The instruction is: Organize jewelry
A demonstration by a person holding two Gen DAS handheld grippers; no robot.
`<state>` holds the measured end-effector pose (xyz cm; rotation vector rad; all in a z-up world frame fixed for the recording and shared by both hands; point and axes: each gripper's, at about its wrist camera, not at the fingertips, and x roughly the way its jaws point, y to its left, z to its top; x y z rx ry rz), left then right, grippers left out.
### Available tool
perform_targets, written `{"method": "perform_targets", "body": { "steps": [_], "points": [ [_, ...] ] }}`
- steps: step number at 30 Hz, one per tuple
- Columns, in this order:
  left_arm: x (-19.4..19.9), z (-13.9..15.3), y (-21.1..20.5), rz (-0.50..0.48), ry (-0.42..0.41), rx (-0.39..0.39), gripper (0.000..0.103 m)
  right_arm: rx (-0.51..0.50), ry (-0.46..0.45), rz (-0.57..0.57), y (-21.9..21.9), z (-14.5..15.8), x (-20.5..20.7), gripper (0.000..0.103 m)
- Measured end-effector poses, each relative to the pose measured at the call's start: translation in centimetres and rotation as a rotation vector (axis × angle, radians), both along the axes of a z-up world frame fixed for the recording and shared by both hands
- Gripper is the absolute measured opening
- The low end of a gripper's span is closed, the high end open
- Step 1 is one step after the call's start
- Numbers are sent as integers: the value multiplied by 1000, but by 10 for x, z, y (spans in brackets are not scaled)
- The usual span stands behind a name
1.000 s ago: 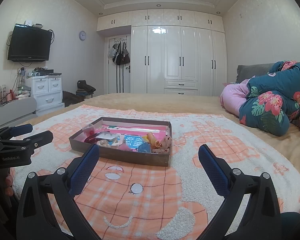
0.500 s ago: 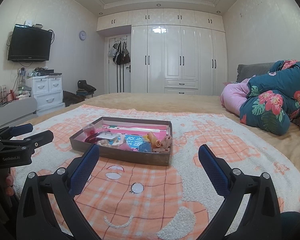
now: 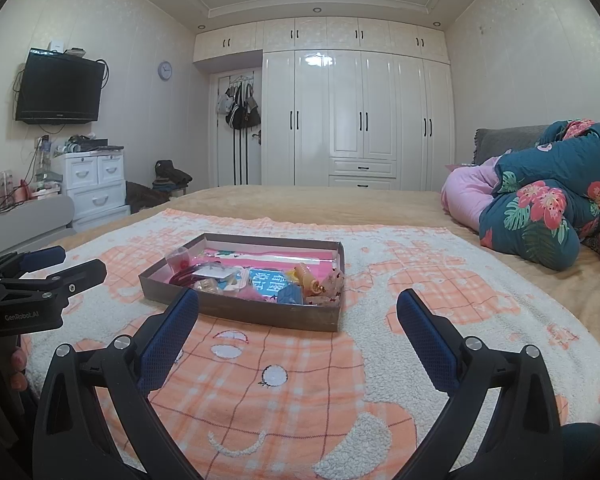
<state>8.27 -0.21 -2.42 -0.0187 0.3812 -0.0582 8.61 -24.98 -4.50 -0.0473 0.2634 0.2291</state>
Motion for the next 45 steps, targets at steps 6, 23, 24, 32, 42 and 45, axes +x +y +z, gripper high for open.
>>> {"method": "perform_targets", "body": {
  "steps": [6, 23, 24, 32, 42, 45],
  "points": [
    [0, 0, 0, -1, -1, 1, 92, 1, 0, -1, 0, 0, 1, 97],
    [-1, 1, -1, -2, -1, 4, 92, 1, -1, -3, -1, 0, 0, 97],
    [-1, 1, -1, -2, -1, 3, 92, 2, -1, -4, -1, 0, 1, 97],
    [0, 1, -1, 0, 0, 5, 92, 4, 1, -4, -1, 0, 0, 97],
    [2, 4, 2, 1, -5, 2, 92, 10, 11, -12, -3, 0, 1, 97],
    [6, 8, 8, 36, -10, 6, 92, 26, 35, -26, -8, -1, 7, 97]
  ]
}}
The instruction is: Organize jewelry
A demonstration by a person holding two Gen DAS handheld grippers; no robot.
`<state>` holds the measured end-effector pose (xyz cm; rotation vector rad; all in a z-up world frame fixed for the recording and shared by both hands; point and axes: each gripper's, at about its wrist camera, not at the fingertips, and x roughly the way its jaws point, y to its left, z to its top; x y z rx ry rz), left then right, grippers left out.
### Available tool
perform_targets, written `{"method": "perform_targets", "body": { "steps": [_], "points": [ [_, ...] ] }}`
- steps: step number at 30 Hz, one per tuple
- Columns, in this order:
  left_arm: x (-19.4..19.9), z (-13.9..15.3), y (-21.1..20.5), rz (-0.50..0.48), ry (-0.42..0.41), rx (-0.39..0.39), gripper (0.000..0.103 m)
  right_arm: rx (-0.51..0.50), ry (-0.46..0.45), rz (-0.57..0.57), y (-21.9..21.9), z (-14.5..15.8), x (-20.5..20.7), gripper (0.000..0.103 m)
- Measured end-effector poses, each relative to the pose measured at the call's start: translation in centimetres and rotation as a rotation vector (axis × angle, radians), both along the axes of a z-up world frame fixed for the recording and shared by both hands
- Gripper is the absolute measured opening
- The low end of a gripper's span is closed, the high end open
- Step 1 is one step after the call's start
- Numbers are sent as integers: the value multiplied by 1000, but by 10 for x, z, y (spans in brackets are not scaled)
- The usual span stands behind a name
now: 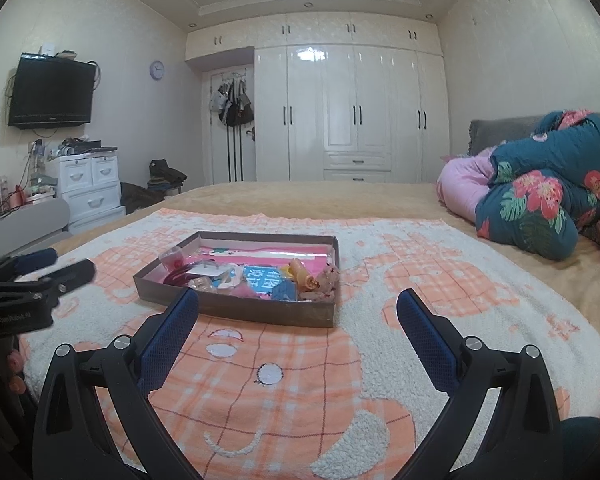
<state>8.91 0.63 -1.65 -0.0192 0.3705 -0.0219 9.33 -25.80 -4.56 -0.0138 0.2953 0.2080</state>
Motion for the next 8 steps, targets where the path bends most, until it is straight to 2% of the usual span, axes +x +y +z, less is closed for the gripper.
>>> {"method": "perform_targets", "body": {
  "steps": [3, 5, 6, 8],
  "points": [
    [28, 5, 37, 65, 65, -83, 92, 62, 55, -85, -26, 3, 30, 97],
    [56, 5, 66, 143, 130, -77, 92, 34, 123, -225, -51, 5, 69, 97],
    [80, 6, 91, 214, 180, -64, 92, 23, 162, -290, -64, 4, 89, 97],
    [118, 2, 132, 319, 255, -32, 92, 0, 307, -445, -108, -6, 149, 97]
  ]
}}
